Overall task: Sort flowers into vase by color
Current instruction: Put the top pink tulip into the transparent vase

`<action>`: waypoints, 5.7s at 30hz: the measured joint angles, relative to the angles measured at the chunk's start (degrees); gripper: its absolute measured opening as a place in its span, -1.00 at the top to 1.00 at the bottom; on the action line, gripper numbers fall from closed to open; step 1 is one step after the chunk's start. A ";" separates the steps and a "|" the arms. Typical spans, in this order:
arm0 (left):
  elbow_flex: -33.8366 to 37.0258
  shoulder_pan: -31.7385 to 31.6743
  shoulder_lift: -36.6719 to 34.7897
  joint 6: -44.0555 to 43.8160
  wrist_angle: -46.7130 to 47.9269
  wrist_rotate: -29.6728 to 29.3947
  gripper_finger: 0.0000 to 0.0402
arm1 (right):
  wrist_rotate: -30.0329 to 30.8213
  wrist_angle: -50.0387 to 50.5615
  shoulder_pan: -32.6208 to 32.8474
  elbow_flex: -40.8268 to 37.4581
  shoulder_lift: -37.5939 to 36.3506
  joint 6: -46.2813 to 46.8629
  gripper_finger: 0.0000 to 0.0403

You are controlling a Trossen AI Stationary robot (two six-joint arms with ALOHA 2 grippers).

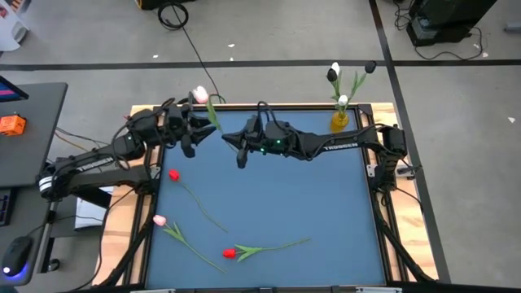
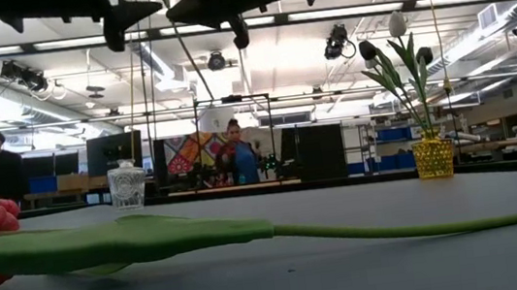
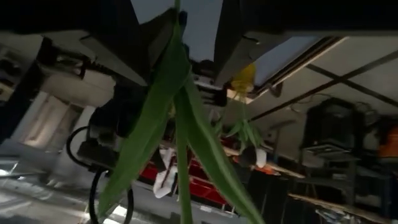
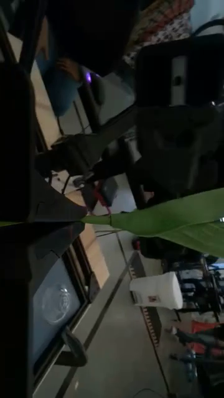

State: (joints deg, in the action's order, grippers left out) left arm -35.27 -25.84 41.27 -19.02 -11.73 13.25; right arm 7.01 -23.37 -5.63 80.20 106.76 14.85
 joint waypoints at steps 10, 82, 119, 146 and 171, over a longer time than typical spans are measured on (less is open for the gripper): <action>0.00 -0.68 3.51 -2.70 -5.37 5.69 0.52 | -1.58 0.96 0.68 0.00 0.00 -1.52 0.99; -0.04 -0.68 -4.69 12.80 18.45 6.57 0.94 | -10.78 3.51 -5.36 -63.32 -70.71 12.22 0.93; -21.11 2.92 -8.65 15.18 50.04 -5.94 0.96 | -10.06 3.51 -5.38 -63.28 -70.69 12.20 0.93; -20.33 -23.66 0.71 29.68 40.61 -3.94 0.95 | -10.06 3.34 -5.38 -63.28 -70.66 12.20 0.93; -6.37 -36.94 4.12 19.83 26.02 3.19 0.92 | -10.08 3.32 -5.40 -63.28 -70.66 12.20 0.93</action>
State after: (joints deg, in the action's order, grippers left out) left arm -41.64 -62.78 45.39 0.81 14.29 16.44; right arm -3.07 -20.05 -11.03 16.93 36.10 27.05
